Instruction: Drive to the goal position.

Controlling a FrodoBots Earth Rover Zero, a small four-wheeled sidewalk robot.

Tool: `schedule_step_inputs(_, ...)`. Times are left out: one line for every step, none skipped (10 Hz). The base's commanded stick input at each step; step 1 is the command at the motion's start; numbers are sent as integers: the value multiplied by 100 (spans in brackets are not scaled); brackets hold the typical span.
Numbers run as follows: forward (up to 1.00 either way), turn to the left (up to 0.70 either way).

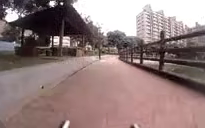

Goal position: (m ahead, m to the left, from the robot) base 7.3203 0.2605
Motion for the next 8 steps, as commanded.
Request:
schedule_step_inputs(100,0)
schedule_step_inputs(100,0)
schedule_step_inputs(100,0)
schedule_step_inputs(100,0)
schedule_step_inputs(100,0)
schedule_step_inputs(100,-7)
schedule_step_inputs(100,-27)
schedule_step_inputs(100,0)
